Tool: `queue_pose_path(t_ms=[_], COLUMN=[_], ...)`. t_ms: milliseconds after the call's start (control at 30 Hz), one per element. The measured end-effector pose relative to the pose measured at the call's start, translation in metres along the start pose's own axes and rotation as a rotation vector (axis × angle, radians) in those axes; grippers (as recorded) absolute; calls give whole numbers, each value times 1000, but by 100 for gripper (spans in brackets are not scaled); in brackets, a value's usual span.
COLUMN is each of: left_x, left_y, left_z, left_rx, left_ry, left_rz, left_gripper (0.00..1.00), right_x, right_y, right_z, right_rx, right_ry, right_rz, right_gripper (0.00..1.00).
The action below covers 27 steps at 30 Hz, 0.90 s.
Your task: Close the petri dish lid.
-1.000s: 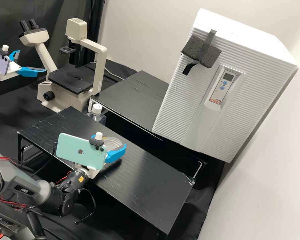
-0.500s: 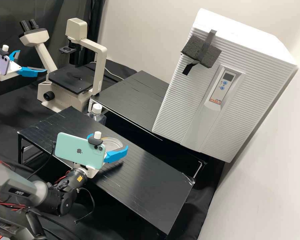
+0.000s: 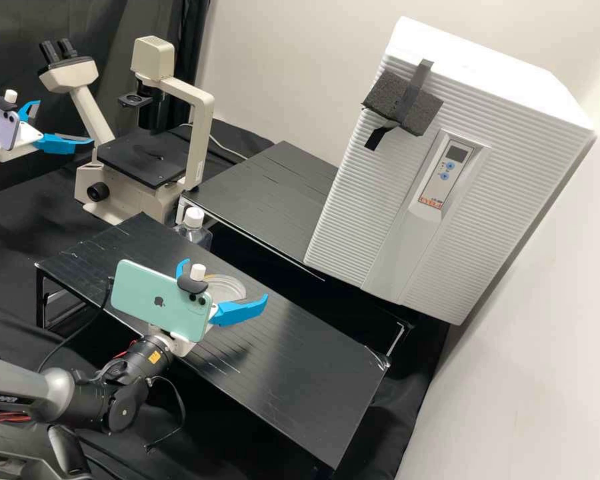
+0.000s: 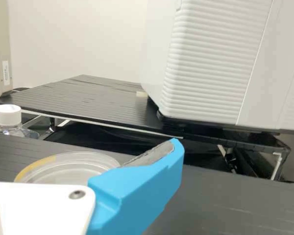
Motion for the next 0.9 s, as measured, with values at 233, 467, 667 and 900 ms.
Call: queue_pose_path(t_ms=[233,467,667,900], left_x=[0,0,0,0], left_y=[0,0,0,0], left_z=[0,0,0,0], left_rx=[0,0,0,0], left_ry=[0,0,0,0], left_rz=[0,0,0,0], left_gripper=[100,100,100,100], right_x=[6,9,13,18], right_y=[1,0,-1,-3], right_z=[8,16,20,29], right_rx=[-3,10,-20,-47], right_ry=[-106,-175,-204,-266], right_rz=[69,92,116,171], right_gripper=[100,100,100,100])
